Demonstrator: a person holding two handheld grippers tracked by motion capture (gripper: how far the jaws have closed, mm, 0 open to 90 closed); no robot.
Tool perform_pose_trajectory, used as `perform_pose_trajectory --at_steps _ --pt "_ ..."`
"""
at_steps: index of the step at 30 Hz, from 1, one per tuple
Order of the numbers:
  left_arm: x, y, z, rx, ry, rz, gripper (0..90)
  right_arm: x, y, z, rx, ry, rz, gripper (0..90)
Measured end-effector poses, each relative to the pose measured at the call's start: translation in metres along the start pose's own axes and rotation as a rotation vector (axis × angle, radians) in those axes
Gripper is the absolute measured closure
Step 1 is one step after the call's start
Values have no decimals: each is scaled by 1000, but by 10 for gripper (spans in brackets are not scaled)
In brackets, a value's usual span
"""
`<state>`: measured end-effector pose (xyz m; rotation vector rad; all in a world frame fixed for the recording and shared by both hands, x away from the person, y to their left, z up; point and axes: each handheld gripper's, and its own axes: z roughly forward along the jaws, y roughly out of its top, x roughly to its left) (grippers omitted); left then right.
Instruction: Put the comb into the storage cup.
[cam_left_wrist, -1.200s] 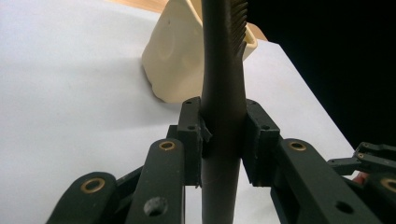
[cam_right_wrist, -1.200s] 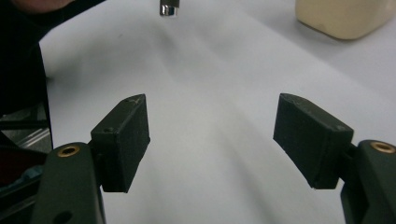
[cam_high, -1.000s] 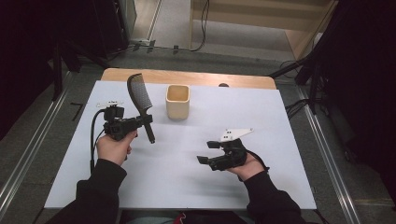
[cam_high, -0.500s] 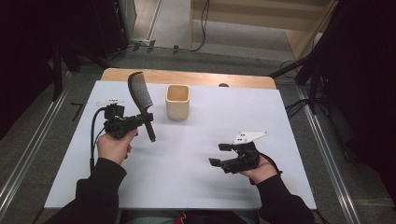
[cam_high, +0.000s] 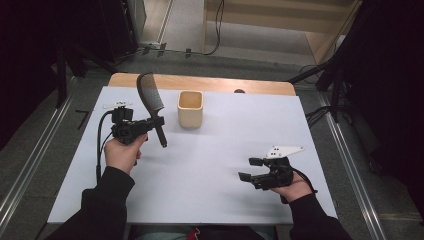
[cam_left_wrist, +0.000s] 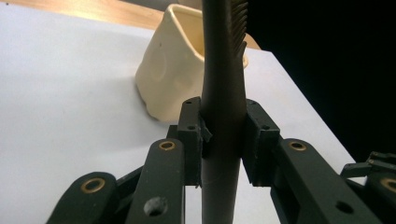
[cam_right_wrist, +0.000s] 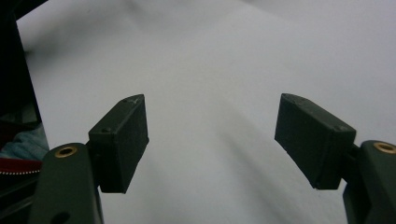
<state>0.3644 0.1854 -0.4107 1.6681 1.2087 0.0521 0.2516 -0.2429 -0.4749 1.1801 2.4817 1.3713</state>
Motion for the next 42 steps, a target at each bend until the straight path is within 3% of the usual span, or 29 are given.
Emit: perform_pose_trajectory --at_steps 17,30,42 --pt "-14 24 13 27 -37 36 725 -6 -9 -3 14 -25 37 234" --pt "-28 53 20 27 -43 86 725 -5 -9 -2 11 -14 41 234" --pt "-32 79 26 20 -31 94 725 -7 -8 -2 8 -21 48 235"
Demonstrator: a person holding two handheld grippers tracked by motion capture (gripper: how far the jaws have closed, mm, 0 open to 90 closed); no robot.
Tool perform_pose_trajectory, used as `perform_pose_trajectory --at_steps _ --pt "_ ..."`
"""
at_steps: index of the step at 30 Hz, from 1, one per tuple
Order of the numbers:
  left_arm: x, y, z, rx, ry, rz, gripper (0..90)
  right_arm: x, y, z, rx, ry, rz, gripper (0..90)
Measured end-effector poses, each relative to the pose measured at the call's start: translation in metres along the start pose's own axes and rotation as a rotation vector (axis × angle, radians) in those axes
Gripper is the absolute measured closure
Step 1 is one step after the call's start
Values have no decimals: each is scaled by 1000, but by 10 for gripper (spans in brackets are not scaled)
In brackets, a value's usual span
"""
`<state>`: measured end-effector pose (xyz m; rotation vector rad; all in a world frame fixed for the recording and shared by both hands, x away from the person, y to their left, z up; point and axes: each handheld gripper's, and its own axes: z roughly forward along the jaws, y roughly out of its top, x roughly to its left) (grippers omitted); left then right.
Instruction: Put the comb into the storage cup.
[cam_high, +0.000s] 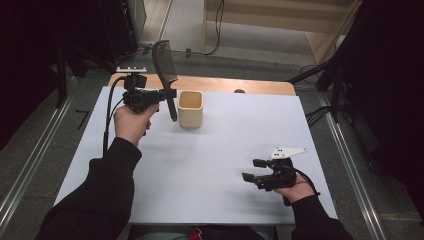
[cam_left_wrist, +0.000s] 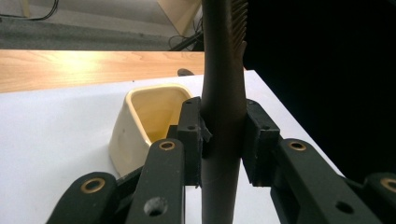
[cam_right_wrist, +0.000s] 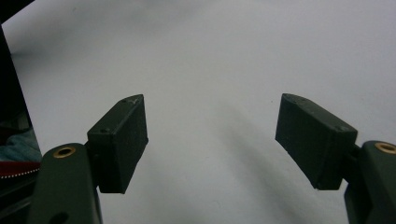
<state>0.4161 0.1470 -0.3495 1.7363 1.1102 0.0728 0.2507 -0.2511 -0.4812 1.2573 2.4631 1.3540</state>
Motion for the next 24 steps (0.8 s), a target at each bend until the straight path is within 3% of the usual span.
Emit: perform_pose_trajectory --at_steps 6,24 --pt "1 9 6 -8 -4 -3 725 0 1 0 -4 2 3 235" --pt "-1 26 30 -44 22 39 725 0 2 0 -5 -2 4 235"
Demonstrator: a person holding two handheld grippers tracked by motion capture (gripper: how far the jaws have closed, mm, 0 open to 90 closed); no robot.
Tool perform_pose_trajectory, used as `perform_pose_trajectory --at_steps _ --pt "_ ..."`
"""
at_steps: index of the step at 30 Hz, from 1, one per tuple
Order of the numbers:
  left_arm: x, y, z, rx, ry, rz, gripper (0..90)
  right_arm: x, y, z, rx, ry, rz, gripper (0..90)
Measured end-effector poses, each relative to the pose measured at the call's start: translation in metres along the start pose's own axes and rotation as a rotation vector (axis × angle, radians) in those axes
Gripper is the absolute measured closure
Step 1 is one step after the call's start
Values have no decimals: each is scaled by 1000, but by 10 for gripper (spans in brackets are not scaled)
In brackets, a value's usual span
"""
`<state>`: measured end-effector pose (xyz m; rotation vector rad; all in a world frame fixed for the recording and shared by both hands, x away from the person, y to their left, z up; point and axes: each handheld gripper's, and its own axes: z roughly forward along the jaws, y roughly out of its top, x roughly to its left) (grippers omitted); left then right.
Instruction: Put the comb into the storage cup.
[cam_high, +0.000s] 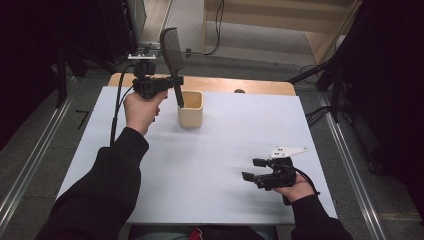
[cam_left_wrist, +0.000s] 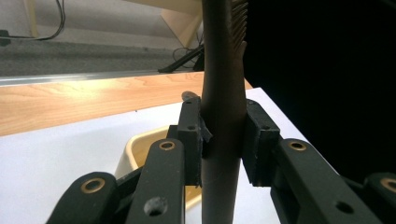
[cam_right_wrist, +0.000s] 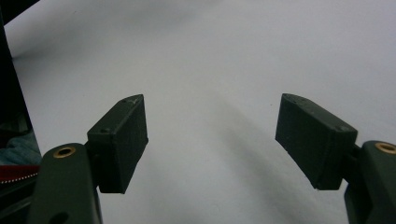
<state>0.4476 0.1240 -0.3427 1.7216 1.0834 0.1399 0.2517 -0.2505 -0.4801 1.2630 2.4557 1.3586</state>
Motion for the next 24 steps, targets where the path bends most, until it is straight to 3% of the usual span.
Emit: perform_pose_trajectory --at_steps 5,16,24 --pt "-3 1 9 -26 14 27 725 0 0 0 1 1 -4 234" --pt "2 4 27 -44 38 26 725 0 2 -1 -11 1 -4 234" --pt "5 1 37 -46 45 47 725 0 2 -1 -10 0 -7 235"
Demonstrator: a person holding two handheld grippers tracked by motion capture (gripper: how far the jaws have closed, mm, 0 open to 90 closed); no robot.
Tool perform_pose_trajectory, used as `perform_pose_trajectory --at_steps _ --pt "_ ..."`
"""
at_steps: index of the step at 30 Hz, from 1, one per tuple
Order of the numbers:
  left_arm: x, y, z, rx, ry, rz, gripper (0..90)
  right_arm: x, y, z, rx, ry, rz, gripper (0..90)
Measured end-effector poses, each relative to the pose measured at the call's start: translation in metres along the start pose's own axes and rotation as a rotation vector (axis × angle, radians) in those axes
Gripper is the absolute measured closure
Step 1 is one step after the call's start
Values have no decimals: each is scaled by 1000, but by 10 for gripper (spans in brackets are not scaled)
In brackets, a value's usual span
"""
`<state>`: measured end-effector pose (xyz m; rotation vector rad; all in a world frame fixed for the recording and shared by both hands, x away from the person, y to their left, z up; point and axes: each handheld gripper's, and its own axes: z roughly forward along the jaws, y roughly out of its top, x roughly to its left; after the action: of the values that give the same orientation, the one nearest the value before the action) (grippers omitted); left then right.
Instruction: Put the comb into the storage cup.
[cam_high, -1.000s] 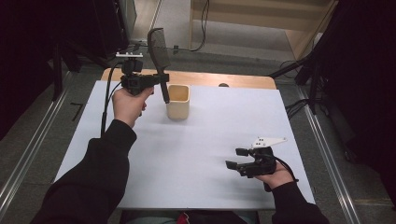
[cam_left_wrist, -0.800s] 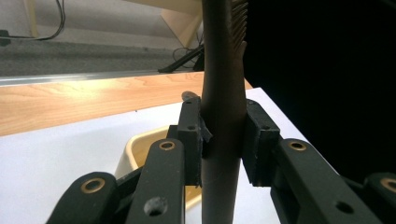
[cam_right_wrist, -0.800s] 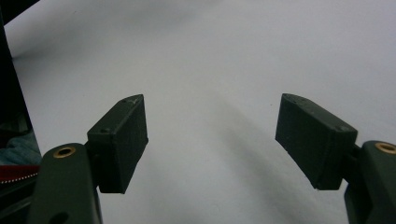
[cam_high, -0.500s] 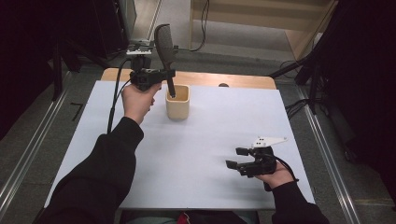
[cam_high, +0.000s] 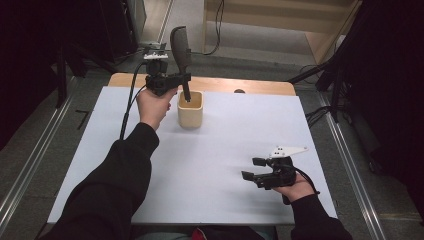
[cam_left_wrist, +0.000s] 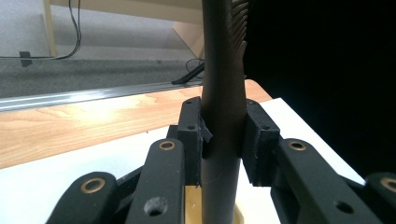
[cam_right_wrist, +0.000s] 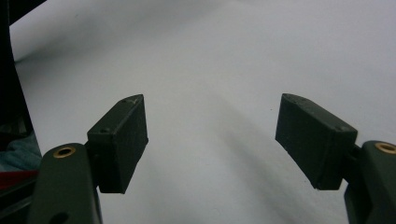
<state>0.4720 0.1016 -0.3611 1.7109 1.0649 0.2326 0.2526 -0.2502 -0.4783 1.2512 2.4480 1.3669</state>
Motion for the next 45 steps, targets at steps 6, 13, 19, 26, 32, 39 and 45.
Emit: perform_pose_trajectory --at_steps 6,13,19,26,32,39,45 --pt "4 -2 6 -4 -1 3 725 -1 0 -1 -3 -2 8 235" --pt "6 -5 12 0 16 17 725 -1 0 -1 -3 2 4 235" --pt "5 -7 14 12 17 41 724 -1 0 0 -4 1 11 235" --pt "5 -9 17 7 20 48 724 -2 0 -1 -8 0 6 235" --pt "4 -13 21 16 25 70 724 -2 0 -2 -10 3 8 235" --pt "7 -19 22 27 22 79 724 -2 0 -2 -9 0 7 235" --pt "8 -23 22 39 27 90 724 -2 1 -1 -6 0 5 235"
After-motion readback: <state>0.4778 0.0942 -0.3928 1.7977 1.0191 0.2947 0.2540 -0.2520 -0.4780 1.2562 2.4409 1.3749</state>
